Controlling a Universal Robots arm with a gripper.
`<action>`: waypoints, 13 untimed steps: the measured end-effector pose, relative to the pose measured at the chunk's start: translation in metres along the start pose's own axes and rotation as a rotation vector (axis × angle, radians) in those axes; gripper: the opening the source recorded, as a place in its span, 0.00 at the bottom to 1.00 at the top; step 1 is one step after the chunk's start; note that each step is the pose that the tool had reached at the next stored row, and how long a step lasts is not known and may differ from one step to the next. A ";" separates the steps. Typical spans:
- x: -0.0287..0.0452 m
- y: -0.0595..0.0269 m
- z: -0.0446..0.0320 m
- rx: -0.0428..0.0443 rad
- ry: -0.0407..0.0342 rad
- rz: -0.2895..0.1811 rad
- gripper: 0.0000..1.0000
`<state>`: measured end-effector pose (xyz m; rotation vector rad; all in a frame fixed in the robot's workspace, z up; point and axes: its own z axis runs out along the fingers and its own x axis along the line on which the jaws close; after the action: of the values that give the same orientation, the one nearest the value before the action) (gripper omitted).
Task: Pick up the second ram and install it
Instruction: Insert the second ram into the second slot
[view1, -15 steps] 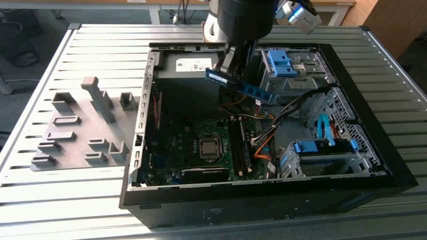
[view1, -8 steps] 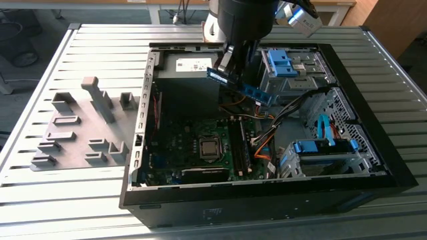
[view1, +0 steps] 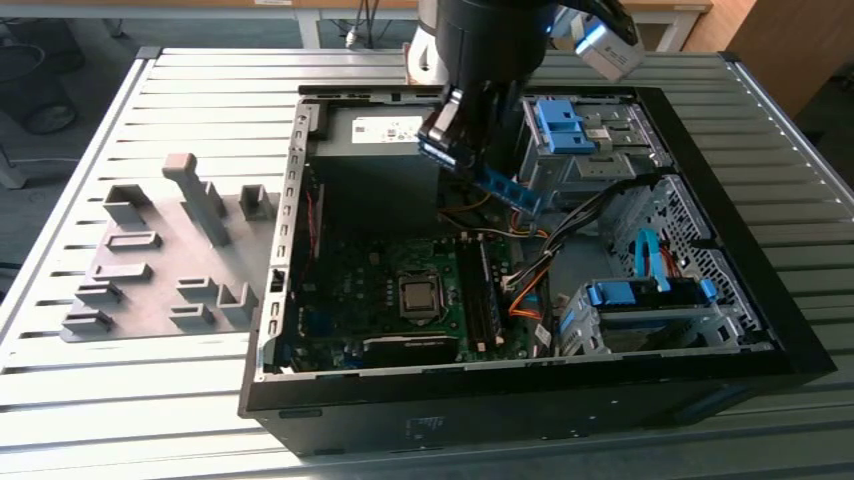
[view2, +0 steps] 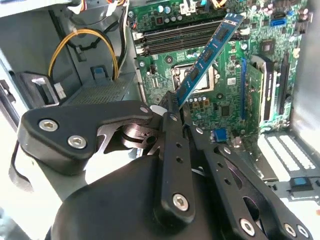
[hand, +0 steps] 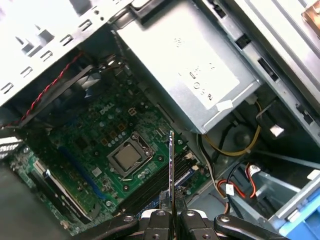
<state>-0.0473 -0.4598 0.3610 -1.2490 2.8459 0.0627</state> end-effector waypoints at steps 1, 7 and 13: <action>0.0000 0.0000 0.0000 0.0006 -0.0004 0.013 0.14; 0.0000 0.0000 0.0003 0.0044 -0.0025 0.094 0.14; -0.0001 0.0001 0.0003 0.0080 -0.0040 0.170 0.14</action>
<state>-0.0473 -0.4597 0.3607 -1.0014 2.9387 0.0579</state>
